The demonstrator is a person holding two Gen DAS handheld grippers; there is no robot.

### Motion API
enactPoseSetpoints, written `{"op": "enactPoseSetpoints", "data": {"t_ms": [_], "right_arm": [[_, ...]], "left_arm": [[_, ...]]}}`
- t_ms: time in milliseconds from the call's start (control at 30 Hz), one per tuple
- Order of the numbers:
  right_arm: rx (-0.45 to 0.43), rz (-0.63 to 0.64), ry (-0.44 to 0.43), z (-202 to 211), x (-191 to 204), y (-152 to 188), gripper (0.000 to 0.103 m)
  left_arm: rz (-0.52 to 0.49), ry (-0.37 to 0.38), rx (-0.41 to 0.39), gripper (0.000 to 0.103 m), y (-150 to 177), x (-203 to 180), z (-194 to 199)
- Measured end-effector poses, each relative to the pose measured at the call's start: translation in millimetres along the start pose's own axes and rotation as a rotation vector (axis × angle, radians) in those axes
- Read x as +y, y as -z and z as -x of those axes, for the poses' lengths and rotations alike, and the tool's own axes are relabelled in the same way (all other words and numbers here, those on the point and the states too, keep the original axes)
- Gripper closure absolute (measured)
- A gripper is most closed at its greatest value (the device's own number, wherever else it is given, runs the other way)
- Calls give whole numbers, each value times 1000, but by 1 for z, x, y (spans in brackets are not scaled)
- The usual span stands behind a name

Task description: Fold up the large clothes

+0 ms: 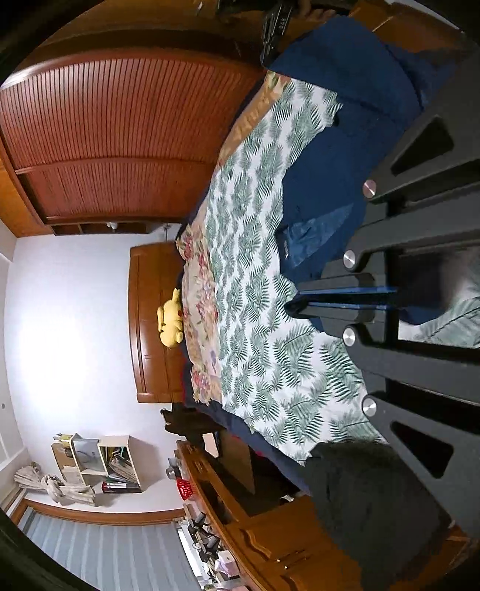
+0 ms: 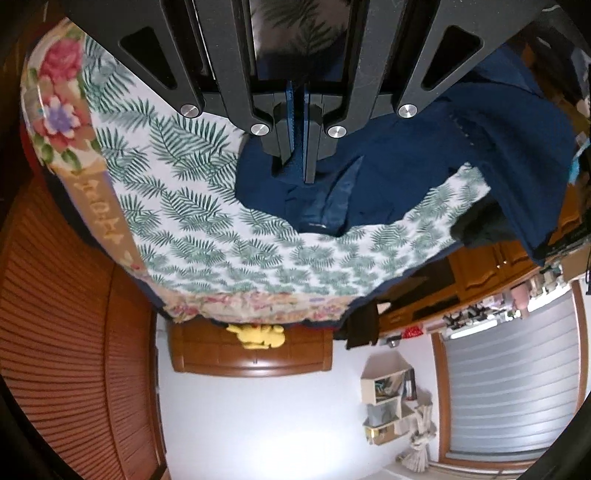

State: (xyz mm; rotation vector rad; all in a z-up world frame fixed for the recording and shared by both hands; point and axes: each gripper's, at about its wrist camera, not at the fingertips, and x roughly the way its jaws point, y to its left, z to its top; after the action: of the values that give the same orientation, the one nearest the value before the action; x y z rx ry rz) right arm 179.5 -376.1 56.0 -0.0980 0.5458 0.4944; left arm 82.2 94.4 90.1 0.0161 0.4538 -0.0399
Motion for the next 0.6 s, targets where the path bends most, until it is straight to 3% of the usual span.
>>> {"op": "enactPoseSetpoints", "data": {"t_ms": [367,533,600], "right_arm": [[22,93,88,-142,-52,-99,102],[5,64,163,-195,-77,-129,102],[26,47,181,-217,-83,-129,102]], "left_arm": [[0,-79,32,102,-69,27,-143],[-24,-121,54,102,-82,29,-198],[-16,-102,82,101,-80,30,-217]]}}
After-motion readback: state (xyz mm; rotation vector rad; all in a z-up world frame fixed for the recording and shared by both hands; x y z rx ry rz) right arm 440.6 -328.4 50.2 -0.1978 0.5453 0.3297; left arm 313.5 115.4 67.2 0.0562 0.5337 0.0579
